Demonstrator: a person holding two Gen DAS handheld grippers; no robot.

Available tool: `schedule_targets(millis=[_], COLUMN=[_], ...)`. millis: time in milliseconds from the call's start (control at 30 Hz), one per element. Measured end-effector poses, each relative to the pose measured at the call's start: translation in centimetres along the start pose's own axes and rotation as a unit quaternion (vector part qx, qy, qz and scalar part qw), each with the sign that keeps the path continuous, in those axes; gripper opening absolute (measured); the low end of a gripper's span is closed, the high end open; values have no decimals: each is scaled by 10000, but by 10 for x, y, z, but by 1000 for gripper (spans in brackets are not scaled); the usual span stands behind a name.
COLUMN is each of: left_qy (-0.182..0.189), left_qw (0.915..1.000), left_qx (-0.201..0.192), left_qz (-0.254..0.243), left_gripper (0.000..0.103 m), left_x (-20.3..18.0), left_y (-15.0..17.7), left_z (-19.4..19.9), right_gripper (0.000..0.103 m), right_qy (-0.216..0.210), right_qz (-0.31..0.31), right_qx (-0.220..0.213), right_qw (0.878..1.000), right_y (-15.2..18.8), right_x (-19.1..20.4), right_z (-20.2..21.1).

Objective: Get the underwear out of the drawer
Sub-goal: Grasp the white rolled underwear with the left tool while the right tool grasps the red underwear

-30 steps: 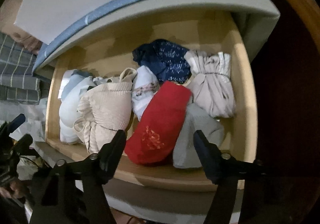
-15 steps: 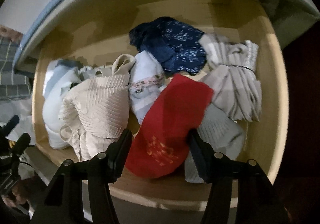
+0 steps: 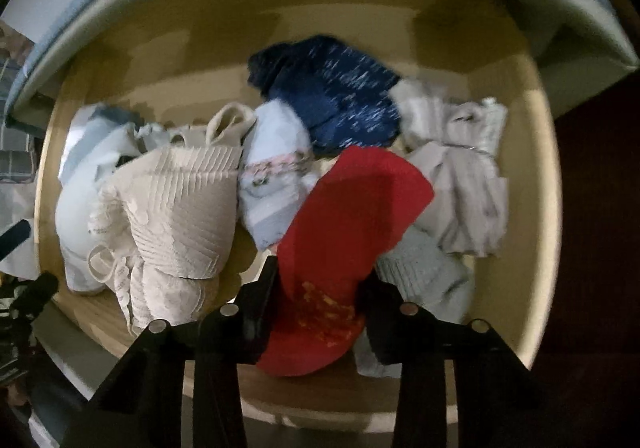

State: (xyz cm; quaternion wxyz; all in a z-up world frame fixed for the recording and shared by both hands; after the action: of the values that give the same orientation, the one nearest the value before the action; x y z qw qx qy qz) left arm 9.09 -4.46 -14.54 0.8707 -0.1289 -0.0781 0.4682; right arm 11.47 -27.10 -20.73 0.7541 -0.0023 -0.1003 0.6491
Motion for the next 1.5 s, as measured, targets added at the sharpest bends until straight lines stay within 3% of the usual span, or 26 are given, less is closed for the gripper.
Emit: schedule_targets(millis=[133, 300, 633, 767, 900, 967, 1167, 1433, 1500], left_qy=[73, 110, 343, 498, 304, 298, 425, 621, 644], left_qw=[9998, 9987, 9933, 9908, 9922, 9929, 9919, 9934, 9928], left_qx=[185, 494, 1047, 1154, 1113, 1087, 1105, 777, 828], left_qz=[-25, -35, 335, 496, 465, 383, 466, 576, 581], left_gripper=[80, 80, 80, 81, 80, 65, 53, 35, 35], left_x=[-3, -8, -10, -14, -15, -19, -22, -23, -26], left_y=[0, 0, -3, -3, -5, -5, -4, -8, -9], left_z=[-8, -24, -53, -59, -63, -61, -55, -36, -34], right_gripper=[34, 34, 34, 34, 35, 35, 35, 35, 35], right_qy=[95, -156, -369, -399, -413, -406, -463, -514, -510], right_qz=[37, -39, -117, -130, -144, -126, -162, -203, -201], right_qx=[-210, -374, -335, -336, -331, -327, -321, -324, -325], right_qw=[9997, 9992, 9987, 9986, 9985, 9986, 9983, 9979, 9980], right_y=[3, 10, 14, 16, 11, 12, 11, 12, 12], right_x=[-12, -22, -23, -30, -19, -20, -18, -18, -19], right_z=[17, 31, 29, 34, 26, 27, 26, 28, 28])
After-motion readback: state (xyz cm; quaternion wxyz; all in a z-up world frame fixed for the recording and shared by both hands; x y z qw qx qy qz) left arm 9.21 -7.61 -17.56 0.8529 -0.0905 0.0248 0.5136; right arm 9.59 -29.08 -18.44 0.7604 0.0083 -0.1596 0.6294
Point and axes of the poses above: each gripper's, at about its wrist camera, not at the fingertips, and z roughly against the way its jaws point, x to its left, y to its underside, the point moved 9 cm from there along -z, roughly the way its jaws point
